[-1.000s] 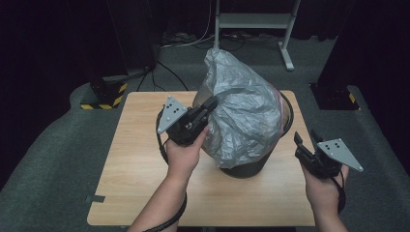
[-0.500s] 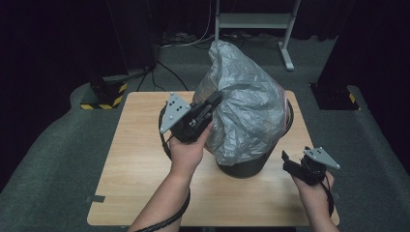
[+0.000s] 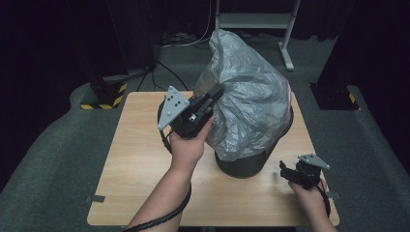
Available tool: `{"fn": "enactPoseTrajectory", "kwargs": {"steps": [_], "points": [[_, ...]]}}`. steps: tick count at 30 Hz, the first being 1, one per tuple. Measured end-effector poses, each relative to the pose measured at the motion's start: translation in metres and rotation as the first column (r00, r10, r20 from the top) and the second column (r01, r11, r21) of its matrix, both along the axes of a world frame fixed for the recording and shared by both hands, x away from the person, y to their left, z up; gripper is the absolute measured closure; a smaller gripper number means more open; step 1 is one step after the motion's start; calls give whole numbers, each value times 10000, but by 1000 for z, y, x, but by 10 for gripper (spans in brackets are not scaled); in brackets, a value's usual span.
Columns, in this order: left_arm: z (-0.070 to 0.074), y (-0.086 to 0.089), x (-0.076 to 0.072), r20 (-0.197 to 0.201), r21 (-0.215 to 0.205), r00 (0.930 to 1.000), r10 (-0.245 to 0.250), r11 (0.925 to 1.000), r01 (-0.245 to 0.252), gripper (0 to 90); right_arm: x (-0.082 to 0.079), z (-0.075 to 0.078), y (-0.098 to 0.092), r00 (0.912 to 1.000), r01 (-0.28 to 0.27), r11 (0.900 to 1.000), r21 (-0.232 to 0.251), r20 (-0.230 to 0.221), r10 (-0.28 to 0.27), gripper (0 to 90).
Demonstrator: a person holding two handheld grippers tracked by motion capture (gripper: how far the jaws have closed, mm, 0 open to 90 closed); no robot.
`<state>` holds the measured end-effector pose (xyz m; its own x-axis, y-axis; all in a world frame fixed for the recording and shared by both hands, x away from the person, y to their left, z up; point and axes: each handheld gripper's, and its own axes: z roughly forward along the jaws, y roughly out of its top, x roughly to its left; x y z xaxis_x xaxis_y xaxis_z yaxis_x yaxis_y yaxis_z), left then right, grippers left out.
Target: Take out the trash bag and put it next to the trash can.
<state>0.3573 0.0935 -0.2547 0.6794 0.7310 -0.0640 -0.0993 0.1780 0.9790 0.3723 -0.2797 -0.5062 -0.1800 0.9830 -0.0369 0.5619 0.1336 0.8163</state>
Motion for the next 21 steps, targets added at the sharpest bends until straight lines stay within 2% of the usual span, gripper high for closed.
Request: {"fn": "enactPoseTrajectory", "kwargs": {"steps": [4, 13, 21], "points": [[6, 0, 0, 221, -117, 9998, -6, 9999, 9, 895, 1, -2, -2, 9996, 202, 9995, 239, -196, -198, 134], [18, -1, 0, 746, -181, 9972, -35, 9998, 48, 895, 3, -10, -4, 9979, 155, 9999, -67, -629, -159, 134], [30, -4, 1, 1251, -197, 9921, -104, 9997, 130, 895, 5, -17, -12, 9935, 492, 9988, 0, -1031, -490, 135]]}}
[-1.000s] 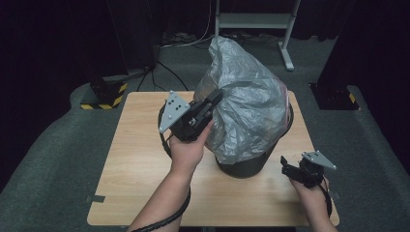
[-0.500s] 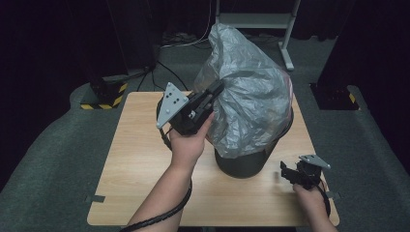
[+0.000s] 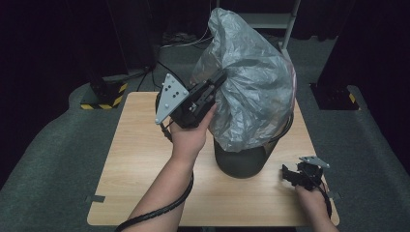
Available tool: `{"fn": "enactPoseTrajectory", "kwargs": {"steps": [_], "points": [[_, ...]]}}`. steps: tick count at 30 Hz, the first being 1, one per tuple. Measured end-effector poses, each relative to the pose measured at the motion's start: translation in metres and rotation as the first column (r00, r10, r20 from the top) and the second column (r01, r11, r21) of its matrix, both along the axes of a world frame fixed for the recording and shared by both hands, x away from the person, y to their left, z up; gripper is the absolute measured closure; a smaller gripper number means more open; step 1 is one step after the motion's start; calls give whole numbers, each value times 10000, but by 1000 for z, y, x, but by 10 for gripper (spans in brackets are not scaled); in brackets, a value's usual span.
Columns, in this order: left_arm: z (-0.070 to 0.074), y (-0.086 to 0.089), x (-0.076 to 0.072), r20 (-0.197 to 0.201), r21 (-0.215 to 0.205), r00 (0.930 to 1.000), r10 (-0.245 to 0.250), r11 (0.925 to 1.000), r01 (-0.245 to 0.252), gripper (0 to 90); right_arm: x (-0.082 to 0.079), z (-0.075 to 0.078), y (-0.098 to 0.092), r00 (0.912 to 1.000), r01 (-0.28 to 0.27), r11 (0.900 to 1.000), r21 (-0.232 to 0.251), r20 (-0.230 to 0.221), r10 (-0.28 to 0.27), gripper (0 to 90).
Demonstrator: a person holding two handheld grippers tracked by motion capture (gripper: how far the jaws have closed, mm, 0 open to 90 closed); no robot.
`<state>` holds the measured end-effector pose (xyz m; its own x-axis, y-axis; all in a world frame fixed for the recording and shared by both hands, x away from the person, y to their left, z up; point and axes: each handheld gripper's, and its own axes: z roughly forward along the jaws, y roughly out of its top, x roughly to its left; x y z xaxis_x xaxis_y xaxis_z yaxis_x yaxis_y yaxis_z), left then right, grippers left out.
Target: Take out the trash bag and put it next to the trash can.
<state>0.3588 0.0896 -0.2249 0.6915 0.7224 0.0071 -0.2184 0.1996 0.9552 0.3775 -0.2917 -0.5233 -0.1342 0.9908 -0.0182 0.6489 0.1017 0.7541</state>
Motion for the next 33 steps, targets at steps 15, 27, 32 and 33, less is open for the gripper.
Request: {"fn": "enactPoseTrajectory", "kwargs": {"steps": [15, 27, 32, 33], "points": [[17, -5, 0, 539, -160, 9985, -111, 9998, 120, 896, -1, 3, 0, 9999, -78, 10000, 8, 96, 78, 134], [35, 17, -15, 944, -611, 9955, -25, 9981, 83, 896, 1, 0, 0, 9999, -127, 9999, -99, -9, 127, 136], [41, 26, -21, 1158, -753, 9932, 149, 9971, -62, 896, 2, 0, 3, 9994, -357, 9979, -535, -64, 354, 137], [43, 29, -22, 1169, -826, 9930, 182, 9965, -86, 896, 2, 0, 3, 9993, -364, 9979, -544, -62, 361, 137]]}}
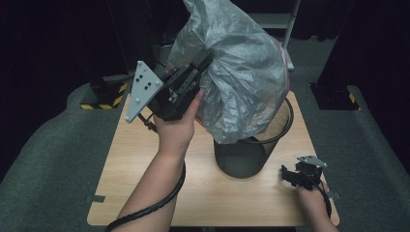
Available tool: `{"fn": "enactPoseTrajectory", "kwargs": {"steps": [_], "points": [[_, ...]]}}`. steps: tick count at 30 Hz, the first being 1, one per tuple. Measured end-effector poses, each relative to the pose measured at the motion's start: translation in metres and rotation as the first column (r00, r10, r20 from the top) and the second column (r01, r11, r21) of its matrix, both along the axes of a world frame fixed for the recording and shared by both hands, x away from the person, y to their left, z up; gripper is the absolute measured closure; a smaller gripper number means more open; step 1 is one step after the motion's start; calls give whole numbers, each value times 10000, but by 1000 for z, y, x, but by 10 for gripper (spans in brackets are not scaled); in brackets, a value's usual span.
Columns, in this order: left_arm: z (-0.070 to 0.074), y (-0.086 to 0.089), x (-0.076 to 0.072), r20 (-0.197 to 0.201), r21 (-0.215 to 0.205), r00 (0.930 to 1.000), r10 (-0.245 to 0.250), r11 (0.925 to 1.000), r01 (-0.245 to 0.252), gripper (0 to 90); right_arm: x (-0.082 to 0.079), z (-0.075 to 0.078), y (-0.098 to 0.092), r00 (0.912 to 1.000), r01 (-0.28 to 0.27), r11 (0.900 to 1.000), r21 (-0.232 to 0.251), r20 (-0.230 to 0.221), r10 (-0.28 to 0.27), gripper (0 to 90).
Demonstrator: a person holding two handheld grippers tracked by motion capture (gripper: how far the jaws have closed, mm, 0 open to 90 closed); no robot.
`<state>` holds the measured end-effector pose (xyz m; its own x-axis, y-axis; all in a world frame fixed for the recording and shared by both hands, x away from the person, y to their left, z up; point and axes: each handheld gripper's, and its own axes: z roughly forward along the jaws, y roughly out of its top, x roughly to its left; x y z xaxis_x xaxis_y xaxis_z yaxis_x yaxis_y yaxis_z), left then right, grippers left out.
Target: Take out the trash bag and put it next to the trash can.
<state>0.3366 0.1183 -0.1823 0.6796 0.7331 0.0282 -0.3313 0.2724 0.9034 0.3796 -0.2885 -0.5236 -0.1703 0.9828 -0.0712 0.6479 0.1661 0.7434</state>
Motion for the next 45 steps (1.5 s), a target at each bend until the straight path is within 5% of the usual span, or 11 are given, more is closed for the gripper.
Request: {"fn": "enactPoseTrajectory", "kwargs": {"steps": [24, 45], "points": [[8, 56, -21, 150, -214, 9940, 1080, 9940, -1077, 896, 5, 0, 4, 10000, 49, 10000, 3, -16, -49, 137], [-33, 110, -27, -821, -26, 9757, 2030, 9790, -2039, 896, 7, 0, 7, 9999, 11, 9997, 234, -150, -7, 138]]}}
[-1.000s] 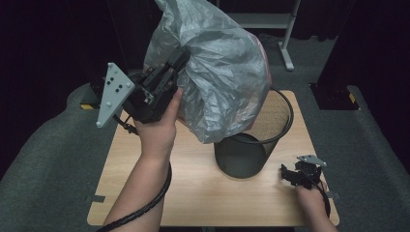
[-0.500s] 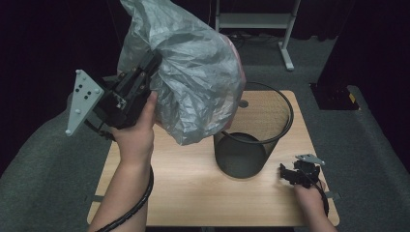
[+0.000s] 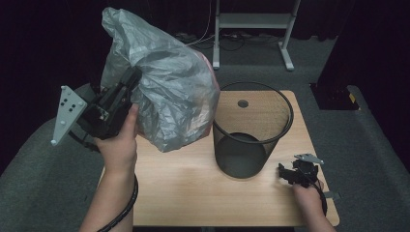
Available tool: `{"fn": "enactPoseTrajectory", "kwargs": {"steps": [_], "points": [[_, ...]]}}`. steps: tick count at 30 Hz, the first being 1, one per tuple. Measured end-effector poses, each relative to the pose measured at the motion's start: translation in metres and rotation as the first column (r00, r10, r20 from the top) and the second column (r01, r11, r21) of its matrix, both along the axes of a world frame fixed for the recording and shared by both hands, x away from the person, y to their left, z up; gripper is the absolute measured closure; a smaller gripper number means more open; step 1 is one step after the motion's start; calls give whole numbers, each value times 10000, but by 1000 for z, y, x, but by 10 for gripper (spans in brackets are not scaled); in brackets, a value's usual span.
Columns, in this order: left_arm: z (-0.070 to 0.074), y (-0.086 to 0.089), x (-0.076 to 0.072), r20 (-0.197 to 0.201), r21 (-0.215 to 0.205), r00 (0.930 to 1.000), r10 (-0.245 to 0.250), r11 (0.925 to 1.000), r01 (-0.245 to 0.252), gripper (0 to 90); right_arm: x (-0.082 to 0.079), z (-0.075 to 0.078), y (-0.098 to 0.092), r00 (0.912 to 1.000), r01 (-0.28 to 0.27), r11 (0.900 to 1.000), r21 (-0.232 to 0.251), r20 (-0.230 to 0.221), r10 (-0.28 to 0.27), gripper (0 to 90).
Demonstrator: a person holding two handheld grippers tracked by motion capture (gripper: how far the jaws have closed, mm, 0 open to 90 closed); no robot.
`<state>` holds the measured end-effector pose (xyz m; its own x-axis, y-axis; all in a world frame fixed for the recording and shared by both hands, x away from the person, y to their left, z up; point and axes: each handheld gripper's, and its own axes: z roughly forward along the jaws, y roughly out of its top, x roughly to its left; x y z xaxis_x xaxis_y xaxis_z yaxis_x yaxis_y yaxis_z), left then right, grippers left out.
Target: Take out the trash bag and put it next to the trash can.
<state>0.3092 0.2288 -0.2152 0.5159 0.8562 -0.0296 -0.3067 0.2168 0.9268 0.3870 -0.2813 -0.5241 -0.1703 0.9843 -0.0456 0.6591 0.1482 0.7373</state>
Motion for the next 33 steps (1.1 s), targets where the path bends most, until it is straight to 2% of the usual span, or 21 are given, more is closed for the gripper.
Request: {"fn": "enactPoseTrajectory", "kwargs": {"steps": [6, 8, 14, 19, 23, 25, 30, 33], "points": [[-19, 14, 4, -543, -21, 9982, 249, 9997, -251, 896, 0, 0, 1, 10000, -22, 10000, 96, -36, 23, 140], [-26, 18, 6, -727, 94, 9967, 349, 9994, -343, 896, 0, 0, 1, 10000, -51, 9999, 86, -32, 51, 140], [-44, 29, 15, -1350, 380, 9887, 645, 9975, -599, 896, 0, 0, 2, 10000, -55, 9999, 133, -66, 56, 140], [-65, 34, 30, -2052, 580, 9744, 919, 9950, -816, 896, 1, 0, 2, 9999, -105, 9998, 146, -57, 105, 141], [-82, 35, 46, -2621, 840, 9575, 1201, 9913, -1013, 896, 1, 0, 1, 9999, -101, 9997, 232, -109, 103, 141], [-89, 35, 58, -2849, 1157, 9475, 1453, 9864, -1165, 897, 1, 0, 1, 9999, -112, 9996, 263, -124, 116, 141], [-96, 30, 86, -3204, 1626, 9286, 1872, 9766, -1407, 897, 1, 0, 1, 9997, -195, 9994, 276, -131, 199, 142], [-99, 25, 100, -3285, 1892, 9218, 2057, 9705, -1491, 897, 2, 0, 1, 9996, -255, 9993, 283, -133, 259, 142]]}}
